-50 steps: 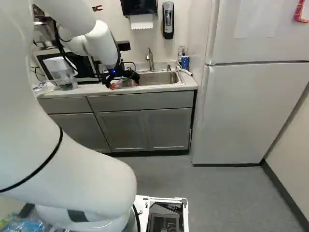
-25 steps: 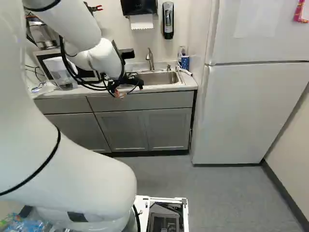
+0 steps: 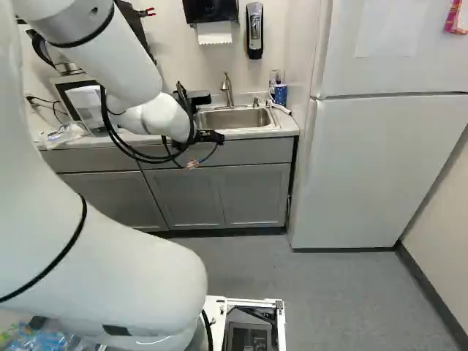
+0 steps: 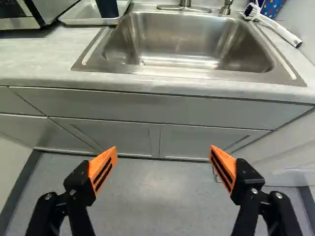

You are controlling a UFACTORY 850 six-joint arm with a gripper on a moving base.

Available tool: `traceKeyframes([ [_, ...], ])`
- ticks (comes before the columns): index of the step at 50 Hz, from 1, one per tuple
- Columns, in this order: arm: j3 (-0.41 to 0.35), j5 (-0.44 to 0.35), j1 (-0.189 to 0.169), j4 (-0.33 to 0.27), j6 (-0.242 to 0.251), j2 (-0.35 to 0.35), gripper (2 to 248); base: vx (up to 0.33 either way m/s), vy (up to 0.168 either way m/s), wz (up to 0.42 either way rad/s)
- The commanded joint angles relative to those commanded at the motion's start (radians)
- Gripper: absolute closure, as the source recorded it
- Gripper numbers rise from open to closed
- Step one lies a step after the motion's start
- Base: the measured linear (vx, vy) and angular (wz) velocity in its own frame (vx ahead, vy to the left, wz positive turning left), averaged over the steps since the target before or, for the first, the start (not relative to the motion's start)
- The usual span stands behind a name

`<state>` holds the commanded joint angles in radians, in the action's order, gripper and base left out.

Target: Rinse the cup and place it in the tray

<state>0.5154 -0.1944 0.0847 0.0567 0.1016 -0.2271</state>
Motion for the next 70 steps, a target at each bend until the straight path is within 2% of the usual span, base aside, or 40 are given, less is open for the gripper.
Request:
traceKeyframes([
  [17,-0.122,-0.193,-0.024,-0.016,-0.029,-0.015,3,0.000,0.000,0.000],
  [35,-0.230,-0.364,-0.045,-0.030,-0.055,-0.028,3,0.000,0.000,0.000],
  [52,-0.310,-0.490,-0.061,-0.041,-0.073,-0.038,3,0.000,0.000,0.000],
  [70,-0.372,-0.589,-0.074,-0.049,-0.088,-0.045,3,0.000,0.000,0.000],
])
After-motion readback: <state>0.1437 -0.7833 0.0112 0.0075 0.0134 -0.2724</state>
